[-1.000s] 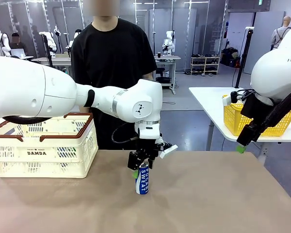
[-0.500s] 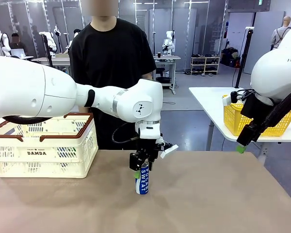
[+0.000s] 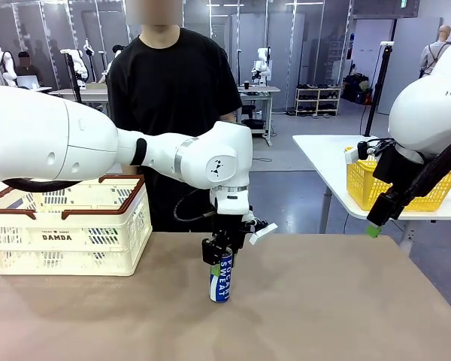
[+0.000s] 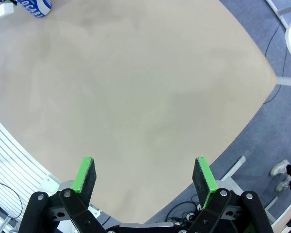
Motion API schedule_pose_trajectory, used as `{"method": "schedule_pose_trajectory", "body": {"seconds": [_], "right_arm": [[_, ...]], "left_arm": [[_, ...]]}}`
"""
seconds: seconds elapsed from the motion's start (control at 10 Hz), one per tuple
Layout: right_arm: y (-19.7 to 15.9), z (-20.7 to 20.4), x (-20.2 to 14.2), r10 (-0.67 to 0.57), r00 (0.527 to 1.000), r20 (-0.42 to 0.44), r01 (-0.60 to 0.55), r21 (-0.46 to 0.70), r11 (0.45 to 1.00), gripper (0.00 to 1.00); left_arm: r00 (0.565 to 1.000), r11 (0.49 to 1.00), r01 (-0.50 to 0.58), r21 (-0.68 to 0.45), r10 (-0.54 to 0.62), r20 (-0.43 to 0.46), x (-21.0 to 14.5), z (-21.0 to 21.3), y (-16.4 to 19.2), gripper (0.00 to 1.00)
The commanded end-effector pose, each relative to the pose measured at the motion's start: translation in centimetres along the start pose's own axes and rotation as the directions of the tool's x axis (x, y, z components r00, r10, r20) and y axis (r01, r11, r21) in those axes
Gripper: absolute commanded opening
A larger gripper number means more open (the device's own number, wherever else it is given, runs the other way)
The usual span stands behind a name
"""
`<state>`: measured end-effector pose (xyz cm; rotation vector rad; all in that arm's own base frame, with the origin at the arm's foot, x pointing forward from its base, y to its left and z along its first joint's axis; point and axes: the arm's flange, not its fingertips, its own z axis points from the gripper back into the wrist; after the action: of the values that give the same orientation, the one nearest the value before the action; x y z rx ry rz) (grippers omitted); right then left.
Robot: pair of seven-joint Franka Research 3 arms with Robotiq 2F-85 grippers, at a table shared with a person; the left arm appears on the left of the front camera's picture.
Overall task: Place the drinks into the Shopping basket.
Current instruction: Pick up one drink and place it into the Shopping basket.
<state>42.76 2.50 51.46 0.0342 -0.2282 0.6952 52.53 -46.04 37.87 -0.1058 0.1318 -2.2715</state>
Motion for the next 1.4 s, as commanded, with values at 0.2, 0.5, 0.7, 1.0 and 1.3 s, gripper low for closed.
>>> {"method": "schedule_pose_trajectory", "body": {"seconds": [0.2, 0.5, 0.7, 1.0, 1.3], "right_arm": [[-0.2, 0.1, -0.2, 0.015, 1.000, -0.002, -0.015, 0.000, 1.000, 1.00], [-0.2, 0.1, -0.2, 0.015, 1.000, -0.002, -0.015, 0.000, 1.000, 1.00], [-0.2, 0.1, -0.2, 0.015, 1.000, -0.002, -0.015, 0.000, 1.000, 1.00], [-0.2, 0.1, -0.2, 0.015, 1.000, -0.002, -0.015, 0.000, 1.000, 1.00], [-0.2, 0.1, -0.2, 0.015, 1.000, -0.002, -0.015, 0.000, 1.000, 1.00]], "left_arm": [[1.000, 0.999, -0.012, 0.039, 0.011, 0.027, 0.4, 2.7, -2.1, 0.12], [0.999, 0.994, -0.036, 0.100, 0.034, 0.018, -0.3, 11.0, -4.8, 0.12], [0.997, 0.994, -0.028, 0.107, 0.035, -0.065, 0.3, 17.1, -6.3, 0.12], [0.993, 0.992, -0.046, 0.119, 0.058, -0.101, -0.1, 21.4, -7.1, 0.12], [0.996, 0.990, -0.037, 0.136, 0.048, -0.080, -0.2, 21.0, -8.4, 0.12]]}}
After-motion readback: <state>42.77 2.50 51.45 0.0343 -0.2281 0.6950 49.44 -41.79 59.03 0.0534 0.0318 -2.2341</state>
